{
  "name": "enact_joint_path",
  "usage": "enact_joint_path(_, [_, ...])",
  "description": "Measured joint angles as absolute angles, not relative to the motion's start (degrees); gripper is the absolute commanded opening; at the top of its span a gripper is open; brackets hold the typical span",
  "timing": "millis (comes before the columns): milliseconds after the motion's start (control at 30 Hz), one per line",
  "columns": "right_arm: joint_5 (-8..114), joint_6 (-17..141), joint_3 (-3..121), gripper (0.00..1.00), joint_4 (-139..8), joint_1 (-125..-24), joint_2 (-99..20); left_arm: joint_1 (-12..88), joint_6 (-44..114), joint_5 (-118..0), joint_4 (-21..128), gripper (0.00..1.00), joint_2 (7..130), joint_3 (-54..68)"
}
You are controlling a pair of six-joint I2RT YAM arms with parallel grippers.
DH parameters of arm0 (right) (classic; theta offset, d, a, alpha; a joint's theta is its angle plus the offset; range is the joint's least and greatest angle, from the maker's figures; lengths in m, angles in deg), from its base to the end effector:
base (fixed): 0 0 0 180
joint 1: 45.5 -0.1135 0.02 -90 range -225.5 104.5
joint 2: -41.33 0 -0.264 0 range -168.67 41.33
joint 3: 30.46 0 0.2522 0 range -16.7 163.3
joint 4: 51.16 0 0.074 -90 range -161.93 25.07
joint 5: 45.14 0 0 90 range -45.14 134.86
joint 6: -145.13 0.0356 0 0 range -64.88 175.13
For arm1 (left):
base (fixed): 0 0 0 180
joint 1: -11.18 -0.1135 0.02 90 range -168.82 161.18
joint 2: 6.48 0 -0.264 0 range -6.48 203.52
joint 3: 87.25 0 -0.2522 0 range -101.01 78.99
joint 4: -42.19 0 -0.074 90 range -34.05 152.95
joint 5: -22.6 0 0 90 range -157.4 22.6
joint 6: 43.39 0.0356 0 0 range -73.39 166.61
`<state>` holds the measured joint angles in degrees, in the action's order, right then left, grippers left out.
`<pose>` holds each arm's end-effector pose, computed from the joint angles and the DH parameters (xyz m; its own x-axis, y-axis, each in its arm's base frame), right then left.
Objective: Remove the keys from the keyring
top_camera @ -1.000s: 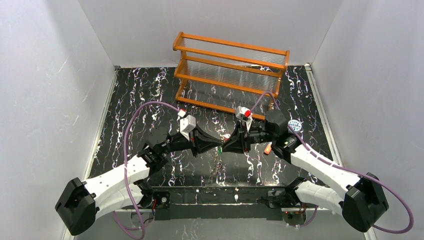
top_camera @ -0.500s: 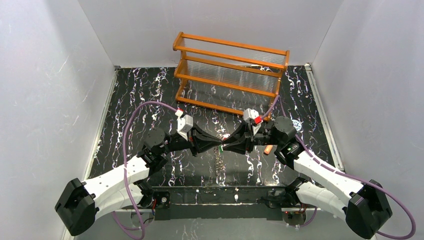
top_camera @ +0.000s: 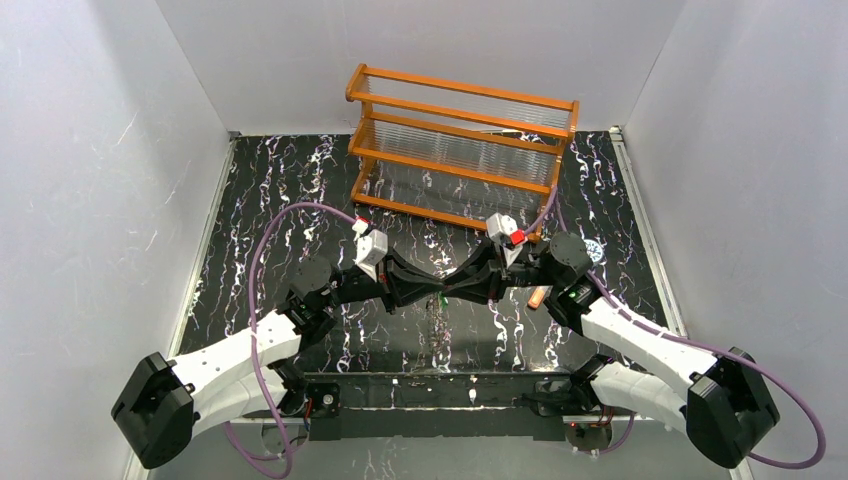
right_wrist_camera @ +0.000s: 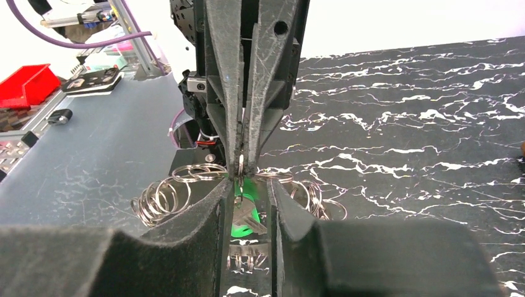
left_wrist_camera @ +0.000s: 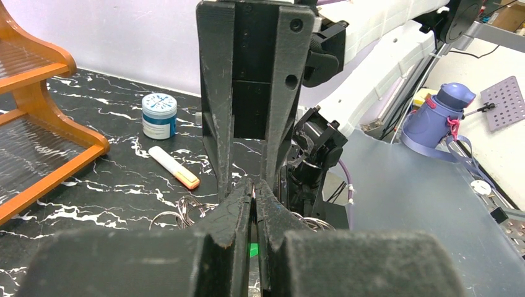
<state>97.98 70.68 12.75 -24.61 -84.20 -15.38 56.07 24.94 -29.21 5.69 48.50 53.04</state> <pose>0.1486 0.1555 0.2968 -0.0938 0.1310 -0.9869 -0.9946 -0.0560 0.0871 0.1310 -0.1616 0.3002 -0.1172 -0.2929 -0.9489 0.9897 0.0451 -0.1361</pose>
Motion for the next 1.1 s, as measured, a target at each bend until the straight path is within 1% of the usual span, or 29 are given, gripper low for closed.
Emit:
enact_joint_path(100, [98.2,71.5,12.8,0.25,-23.4,-84.2,-16.7,56.1,24.8,-29.1,5.3,0.00,48.5,53.0])
enact_joint_path(233, [99.2,72.4,12.8,0.03,-22.2,-84.2,-17.4,56.1,24.7,-29.1,5.1,0.00,48.6,53.0])
enact_joint_path(267, [99.4,72.6,12.8,0.01,-21.8,-84.2,-17.5,56.1,24.7,-29.1,5.1,0.00,48.6,53.0])
enact_joint_path(367, [99.8,72.8,12.8,0.01,-21.6,-84.2,-17.5,56.1,24.5,-29.1,4.8,0.00,48.6,53.0])
enact_joint_path(433, [100.0,72.3,13.0,0.01,-22.6,-84.2,-17.4,56.1,24.5,-29.1,4.9,0.08,48.6,53.0])
enact_joint_path(500, [100.1,70.4,14.5,0.01,-26.8,-84.2,-17.4,55.9,25.0,-29.3,6.7,0.18,48.2,53.0])
enact_joint_path(533, [100.0,68.8,15.7,0.01,-30.6,-84.2,-17.4,55.8,26.1,-29.5,8.7,0.24,47.5,52.8])
enact_joint_path(633, [98.4,64.5,19.8,0.01,-42.1,-84.2,-17.4,55.5,31.7,-30.6,19.9,0.35,45.2,48.9])
enact_joint_path(800, [93.9,57.7,30.2,0.01,-63.6,-84.2,-18.4,55.5,41.4,-35.1,37.2,0.46,43.0,38.5])
enact_joint_path(900, [92.2,54.2,38.2,0.01,-75.6,-84.2,-21.4,55.5,46.2,-37.7,44.5,0.51,42.5,35.2])
enact_joint_path(1100, [89.0,46.7,51.7,0.01,-98.0,-84.8,-31.2,55.5,51.9,-38.9,54.0,0.52,44.4,33.9])
